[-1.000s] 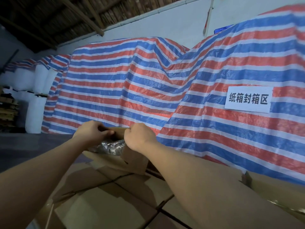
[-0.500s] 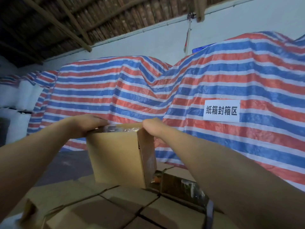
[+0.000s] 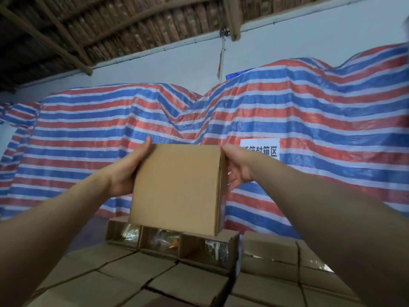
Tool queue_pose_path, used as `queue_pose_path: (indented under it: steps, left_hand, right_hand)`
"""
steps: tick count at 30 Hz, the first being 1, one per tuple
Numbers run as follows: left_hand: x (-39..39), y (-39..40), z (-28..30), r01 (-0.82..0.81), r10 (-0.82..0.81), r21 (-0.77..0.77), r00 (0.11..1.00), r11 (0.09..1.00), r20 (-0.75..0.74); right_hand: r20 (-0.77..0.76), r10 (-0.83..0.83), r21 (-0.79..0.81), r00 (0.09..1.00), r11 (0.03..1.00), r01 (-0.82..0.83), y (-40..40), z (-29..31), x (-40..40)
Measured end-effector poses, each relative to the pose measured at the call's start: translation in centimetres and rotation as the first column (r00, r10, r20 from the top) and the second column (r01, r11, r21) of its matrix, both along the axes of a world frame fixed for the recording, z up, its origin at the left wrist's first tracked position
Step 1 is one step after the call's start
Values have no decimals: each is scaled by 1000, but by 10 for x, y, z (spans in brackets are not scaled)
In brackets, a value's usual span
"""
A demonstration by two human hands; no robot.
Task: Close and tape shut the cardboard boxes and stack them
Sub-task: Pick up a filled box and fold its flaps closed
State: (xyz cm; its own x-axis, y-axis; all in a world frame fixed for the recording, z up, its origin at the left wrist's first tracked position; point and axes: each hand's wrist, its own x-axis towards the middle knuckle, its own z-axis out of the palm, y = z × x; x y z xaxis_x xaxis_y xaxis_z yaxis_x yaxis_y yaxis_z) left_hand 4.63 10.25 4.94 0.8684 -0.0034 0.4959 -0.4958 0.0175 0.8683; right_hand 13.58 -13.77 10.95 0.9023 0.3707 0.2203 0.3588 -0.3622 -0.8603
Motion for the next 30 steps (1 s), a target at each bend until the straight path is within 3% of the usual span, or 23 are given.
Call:
queue_pose_path:
  steps: [3,8,12,14,17,22,30]
  left_hand:
    - [2,-29,2,97,-97,-35,995,995,7]
    - [14,-82,9,69,-70,-96,998,993,-5]
    - [24,-120,7,113,-110,-134,994,985,25]
    - [23,-140,3,162,-158,-134,986,978,44]
    - [20,-170,-9,190,-183,-116,981,975,71]
    - [1,-212,-49,195,-191,-127,980,973,49]
    - [-32,-252,-139,178,-175,-153,984,972,30]
  right_hand:
    - [-28,3,34,1000,999,-2,-38,7,-8]
    - [-57,-44,151,997,987,52,-93,10,-25]
    - [-81,-73,492,994,864,104,-126,-6,-39]
    - [-7,-75,615,997,786,63,-138,-22,-44]
    - [85,-56,642,995,767,-12,-156,-47,-55]
    - [97,-33,698,995,715,-44,-195,-85,-78]
    - [-6,-151,720,988,685,110,-234,-189,-114]
